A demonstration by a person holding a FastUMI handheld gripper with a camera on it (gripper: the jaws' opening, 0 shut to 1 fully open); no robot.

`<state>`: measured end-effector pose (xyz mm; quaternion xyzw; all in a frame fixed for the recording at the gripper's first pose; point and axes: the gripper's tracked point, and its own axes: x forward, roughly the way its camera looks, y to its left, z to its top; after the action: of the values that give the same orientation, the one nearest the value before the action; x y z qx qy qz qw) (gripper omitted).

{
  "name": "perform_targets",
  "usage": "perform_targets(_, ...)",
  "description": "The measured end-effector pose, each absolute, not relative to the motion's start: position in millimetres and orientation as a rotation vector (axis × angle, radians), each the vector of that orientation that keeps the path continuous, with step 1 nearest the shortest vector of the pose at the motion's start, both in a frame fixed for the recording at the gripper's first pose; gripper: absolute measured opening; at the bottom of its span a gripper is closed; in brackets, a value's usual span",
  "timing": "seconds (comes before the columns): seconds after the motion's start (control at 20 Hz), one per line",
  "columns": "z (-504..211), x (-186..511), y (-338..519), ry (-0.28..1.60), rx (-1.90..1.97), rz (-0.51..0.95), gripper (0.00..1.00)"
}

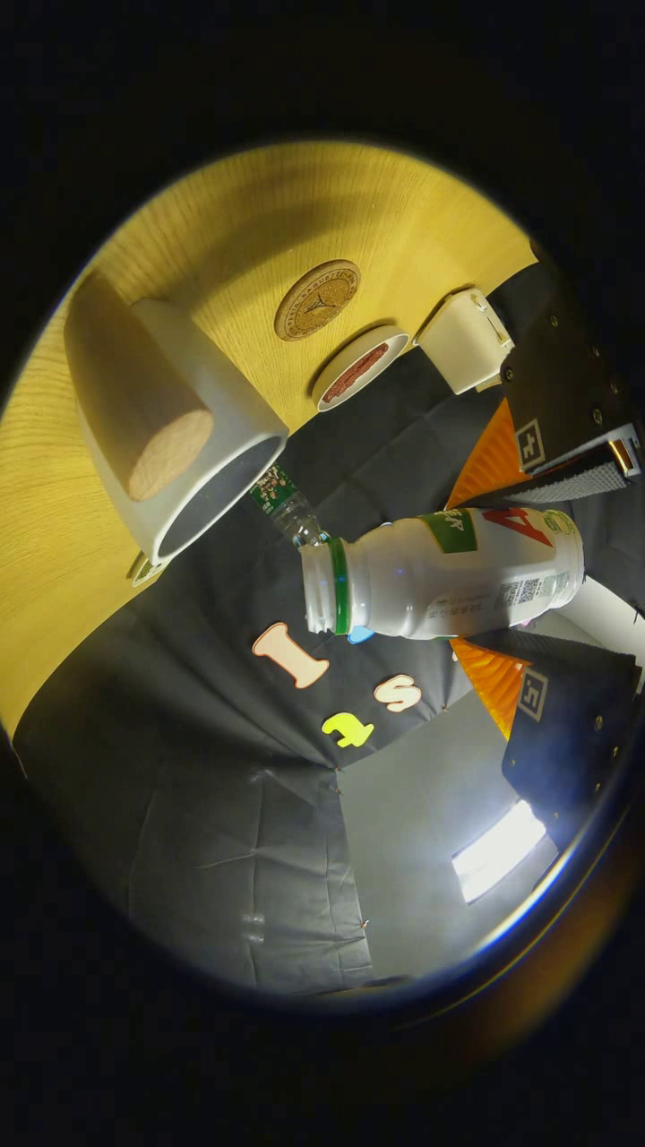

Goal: Take the bottle from table, then pour the juice into the cup, finally place the bottle on the coaster

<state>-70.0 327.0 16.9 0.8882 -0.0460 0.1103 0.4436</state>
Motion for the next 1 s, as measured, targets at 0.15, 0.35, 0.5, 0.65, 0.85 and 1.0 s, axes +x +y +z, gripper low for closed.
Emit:
perform_targets(0.15, 14, -72, 326, -0.114, 2.206, 0.273, 0.65)
perform_targets(0.35, 14, -70, 328, -0.107, 2.205, 0.278, 0.65)
perform_targets(0.5, 13, -70, 330, -0.101, 2.174, 0.277, 0.65)
perform_targets(0.65, 6, -60, 344, -0.03, 1.996, 0.253, 0.65)
perform_targets(0.85, -17, -59, 348, 0.034, 1.782, 0.215, 0.65)
perform_targets(1.0, -30, -60, 350, 0.081, 1.728, 0.194, 0.65)
